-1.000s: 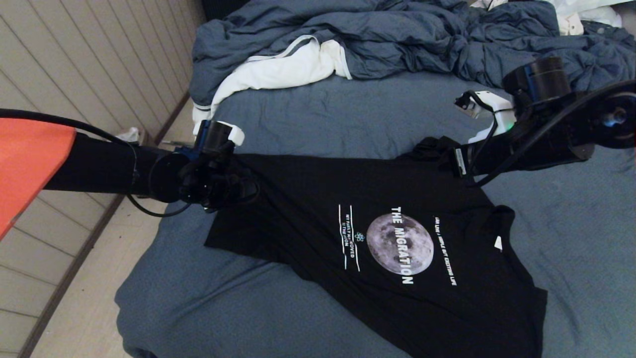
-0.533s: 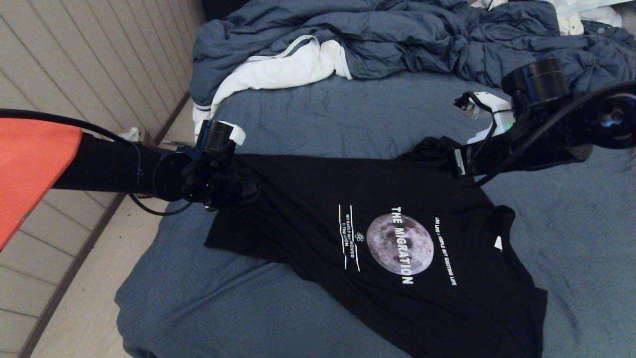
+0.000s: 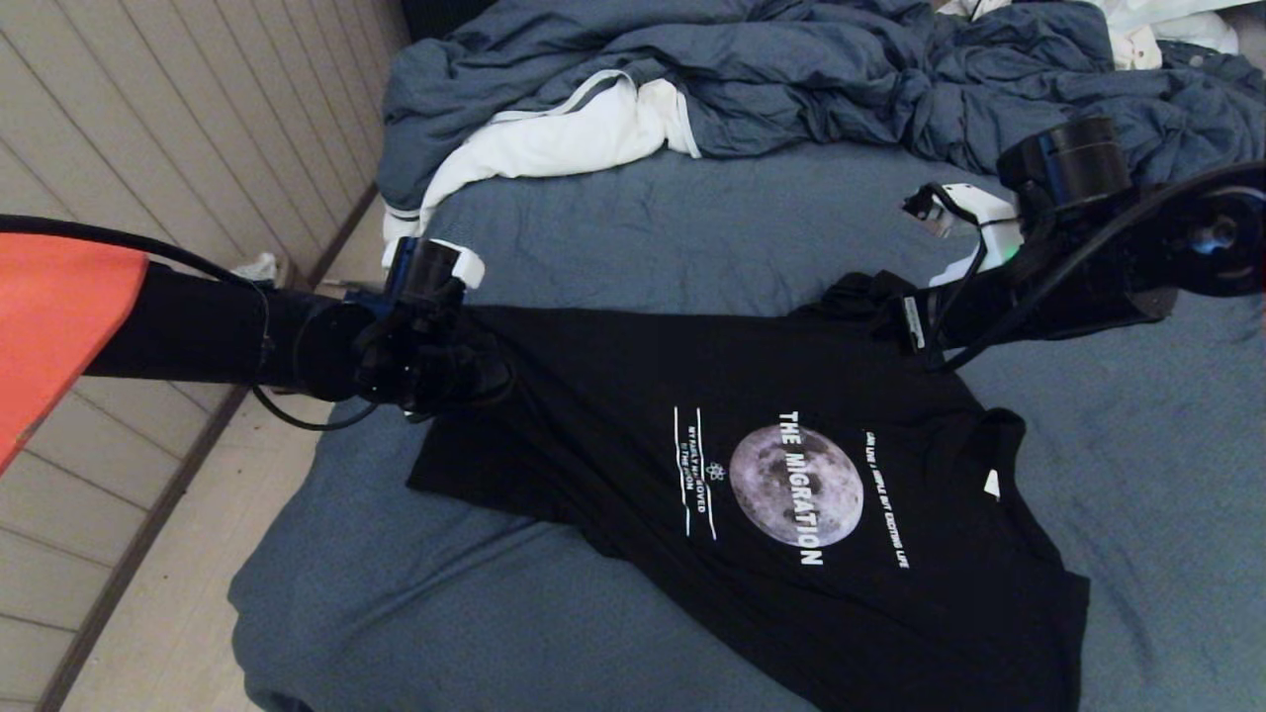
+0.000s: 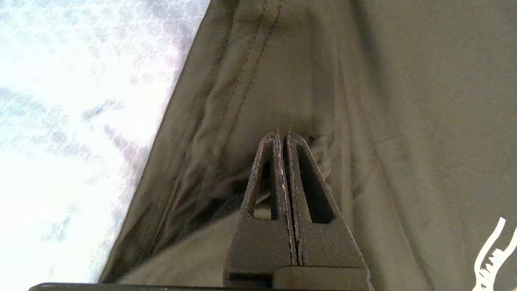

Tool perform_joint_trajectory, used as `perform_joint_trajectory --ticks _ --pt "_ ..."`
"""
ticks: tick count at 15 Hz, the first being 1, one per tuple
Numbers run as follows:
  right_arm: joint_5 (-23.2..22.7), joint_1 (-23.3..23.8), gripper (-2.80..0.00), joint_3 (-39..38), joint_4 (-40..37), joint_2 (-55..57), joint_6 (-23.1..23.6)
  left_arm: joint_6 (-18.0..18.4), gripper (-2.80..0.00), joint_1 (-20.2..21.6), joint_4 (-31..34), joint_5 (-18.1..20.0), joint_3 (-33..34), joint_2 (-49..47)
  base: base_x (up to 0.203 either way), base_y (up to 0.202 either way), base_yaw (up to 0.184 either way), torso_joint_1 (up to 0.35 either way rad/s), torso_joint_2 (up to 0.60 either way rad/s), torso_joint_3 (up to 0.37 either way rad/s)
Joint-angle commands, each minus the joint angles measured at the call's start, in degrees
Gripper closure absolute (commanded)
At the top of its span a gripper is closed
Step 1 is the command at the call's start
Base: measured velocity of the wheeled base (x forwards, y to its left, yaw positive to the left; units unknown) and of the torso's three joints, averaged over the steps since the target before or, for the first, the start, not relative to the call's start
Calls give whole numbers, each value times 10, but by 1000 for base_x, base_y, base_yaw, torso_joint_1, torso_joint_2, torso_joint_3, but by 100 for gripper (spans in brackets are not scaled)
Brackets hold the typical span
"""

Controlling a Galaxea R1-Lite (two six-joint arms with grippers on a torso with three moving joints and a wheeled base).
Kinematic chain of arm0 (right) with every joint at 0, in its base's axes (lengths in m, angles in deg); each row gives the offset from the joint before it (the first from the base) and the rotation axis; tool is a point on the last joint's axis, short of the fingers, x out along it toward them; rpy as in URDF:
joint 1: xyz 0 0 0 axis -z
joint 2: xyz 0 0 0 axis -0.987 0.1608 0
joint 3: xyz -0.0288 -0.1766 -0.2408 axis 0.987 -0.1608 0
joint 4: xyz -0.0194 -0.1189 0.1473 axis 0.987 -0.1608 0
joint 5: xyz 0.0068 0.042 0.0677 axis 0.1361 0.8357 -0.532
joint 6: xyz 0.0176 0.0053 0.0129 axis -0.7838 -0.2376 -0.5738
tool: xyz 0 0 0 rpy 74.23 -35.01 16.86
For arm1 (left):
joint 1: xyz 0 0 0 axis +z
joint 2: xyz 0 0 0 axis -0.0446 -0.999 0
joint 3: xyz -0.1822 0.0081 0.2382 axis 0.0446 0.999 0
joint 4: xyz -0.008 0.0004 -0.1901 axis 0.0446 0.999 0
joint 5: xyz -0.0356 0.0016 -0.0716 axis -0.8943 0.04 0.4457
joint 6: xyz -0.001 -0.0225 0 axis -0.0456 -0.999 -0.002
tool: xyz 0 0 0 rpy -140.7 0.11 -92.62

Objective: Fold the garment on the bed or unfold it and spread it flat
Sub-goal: Unford the black T-shirt

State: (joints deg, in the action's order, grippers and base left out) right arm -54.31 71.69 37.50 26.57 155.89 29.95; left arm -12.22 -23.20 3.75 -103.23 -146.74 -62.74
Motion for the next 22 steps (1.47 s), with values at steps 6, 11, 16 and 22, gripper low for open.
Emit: perform_joint_trajectory --ticks 6,11,16,22 --pt "-1 3 0 2 -1 0 1 -18 0 -41 33 -6 159 176 0 0 0 0 0 0" --pt "-1 0 0 0 -1 -2 1 -37 0 -82 144 -6 240 330 0 0 0 0 0 0" --pt "-1 2 0 -1 -1 -6 1 -127 0 -174 226 14 298 381 0 0 0 0 0 0" --pt "-1 -1 0 -2 -1 -1 1 -114 0 -204 251 47 353 399 0 0 0 0 0 0"
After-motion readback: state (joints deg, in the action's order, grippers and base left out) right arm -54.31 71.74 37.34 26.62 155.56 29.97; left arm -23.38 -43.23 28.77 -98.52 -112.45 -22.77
